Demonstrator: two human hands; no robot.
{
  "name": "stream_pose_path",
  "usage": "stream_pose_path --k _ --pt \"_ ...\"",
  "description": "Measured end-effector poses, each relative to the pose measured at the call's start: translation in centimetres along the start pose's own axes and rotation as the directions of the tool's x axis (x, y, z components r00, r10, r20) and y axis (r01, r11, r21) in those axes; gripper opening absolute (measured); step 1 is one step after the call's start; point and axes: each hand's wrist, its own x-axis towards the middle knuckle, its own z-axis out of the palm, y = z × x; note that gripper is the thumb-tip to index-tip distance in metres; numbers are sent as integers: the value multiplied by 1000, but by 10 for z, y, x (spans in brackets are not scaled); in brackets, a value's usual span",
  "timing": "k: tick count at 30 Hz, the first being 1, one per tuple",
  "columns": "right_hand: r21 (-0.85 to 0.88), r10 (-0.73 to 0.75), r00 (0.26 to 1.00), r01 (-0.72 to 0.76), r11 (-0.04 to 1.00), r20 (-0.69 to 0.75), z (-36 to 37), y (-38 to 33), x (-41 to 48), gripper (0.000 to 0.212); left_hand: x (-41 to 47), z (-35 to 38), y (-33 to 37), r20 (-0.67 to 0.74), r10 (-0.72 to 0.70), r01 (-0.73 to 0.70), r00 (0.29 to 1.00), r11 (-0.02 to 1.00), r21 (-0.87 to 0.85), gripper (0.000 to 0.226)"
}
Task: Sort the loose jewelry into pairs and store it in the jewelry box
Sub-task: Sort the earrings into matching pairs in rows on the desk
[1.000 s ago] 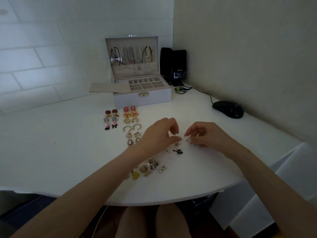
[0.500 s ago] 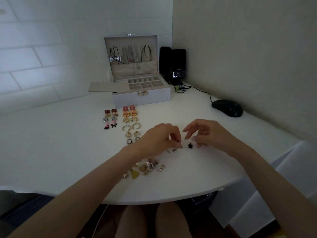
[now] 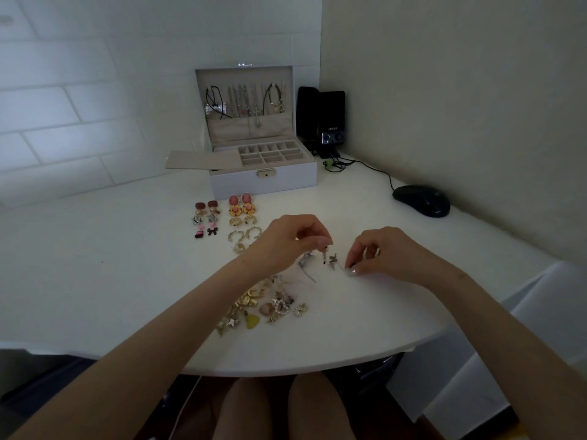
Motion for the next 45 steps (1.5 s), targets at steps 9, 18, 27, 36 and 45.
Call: stream_pose_path --k 9,18,27,36,45 --pt "253 -18 985 63 965 -174 -11 -25 8 7 -3 -12 -6 -92 15 -15 996 1000 6 7" --pt "353 -113 973 179 919 -200 -3 -68 44 8 -14 -48 -12 -273 -12 18 962 1000 20 10" --pt "484 -171 985 164 860 -30 29 -109 84 14 -36 -95 -42 -389 -157 201 908 977 75 27" --pt "404 -219 974 179 897 54 71 -139 109 26 -60 -117 -75 -446 -269 309 854 951 17 23" --pt "433 -245 942 126 893 231 85 -144 114 27 -75 -120 -85 -261 -323 321 910 946 -49 20"
